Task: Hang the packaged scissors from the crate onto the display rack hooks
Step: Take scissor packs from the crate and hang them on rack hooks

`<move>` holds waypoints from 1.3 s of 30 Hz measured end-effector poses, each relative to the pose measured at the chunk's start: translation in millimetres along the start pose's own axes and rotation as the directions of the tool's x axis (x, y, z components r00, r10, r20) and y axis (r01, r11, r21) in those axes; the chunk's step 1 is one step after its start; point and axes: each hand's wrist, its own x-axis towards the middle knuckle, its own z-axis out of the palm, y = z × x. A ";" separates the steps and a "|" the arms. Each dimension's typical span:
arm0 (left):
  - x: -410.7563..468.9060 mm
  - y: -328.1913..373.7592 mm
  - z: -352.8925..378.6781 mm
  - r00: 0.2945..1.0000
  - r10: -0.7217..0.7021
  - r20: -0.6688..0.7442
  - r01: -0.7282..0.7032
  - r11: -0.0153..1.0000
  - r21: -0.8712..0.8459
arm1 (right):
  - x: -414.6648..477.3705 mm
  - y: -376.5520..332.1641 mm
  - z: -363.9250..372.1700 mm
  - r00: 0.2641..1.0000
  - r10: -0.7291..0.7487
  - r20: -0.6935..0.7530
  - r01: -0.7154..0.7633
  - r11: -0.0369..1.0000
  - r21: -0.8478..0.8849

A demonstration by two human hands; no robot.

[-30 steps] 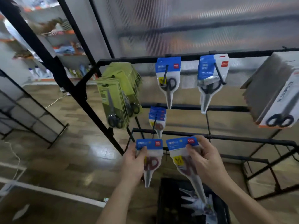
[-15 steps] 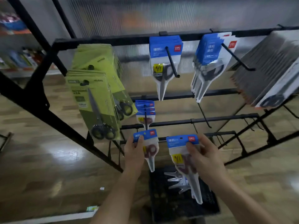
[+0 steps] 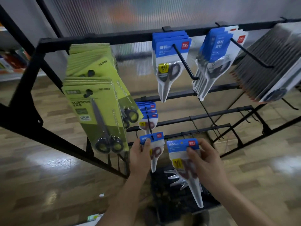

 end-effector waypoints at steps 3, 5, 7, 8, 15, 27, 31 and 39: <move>14.1 16.3 -0.4 0.999 -0.026 0.021 0.027 0.998 -0.054 | 1.2 2.5 7.9 1.000 0.016 0.003 -0.016 1.000 -0.007; 28.8 28.7 -0.7 0.998 -0.053 0.027 0.054 0.997 -0.059 | 1.1 2.6 12.4 0.999 0.035 0.019 -0.035 0.999 0.008; 43.2 35.5 -0.3 0.999 -0.040 0.019 0.041 0.997 -0.060 | 0.9 3.1 15.7 0.999 0.034 0.017 -0.034 0.999 -0.016; 47.9 40.8 -0.1 0.999 -0.038 0.020 0.039 0.997 -0.072 | 0.6 2.9 17.5 0.999 0.039 0.017 -0.038 0.999 -0.023; 66.5 60.9 1.7 0.991 -0.129 -0.025 0.130 0.991 0.018 | -5.2 3.1 33.3 0.988 0.143 0.055 -0.148 0.984 0.100; 55.5 38.1 -15.2 0.999 -0.043 0.025 0.034 0.956 0.290 | 27.4 -2.2 55.5 0.985 0.137 0.100 -0.145 0.987 0.076; 30.3 16.2 -39.7 0.987 -0.009 0.158 -0.077 0.845 0.529 | 47.5 19.3 68.2 0.991 0.107 0.076 -0.103 0.993 -0.060; -4.8 14.0 -56.8 0.964 -0.013 0.266 -0.188 0.677 0.712 | 70.6 45.3 90.2 0.988 0.154 -0.014 -0.155 0.987 -0.033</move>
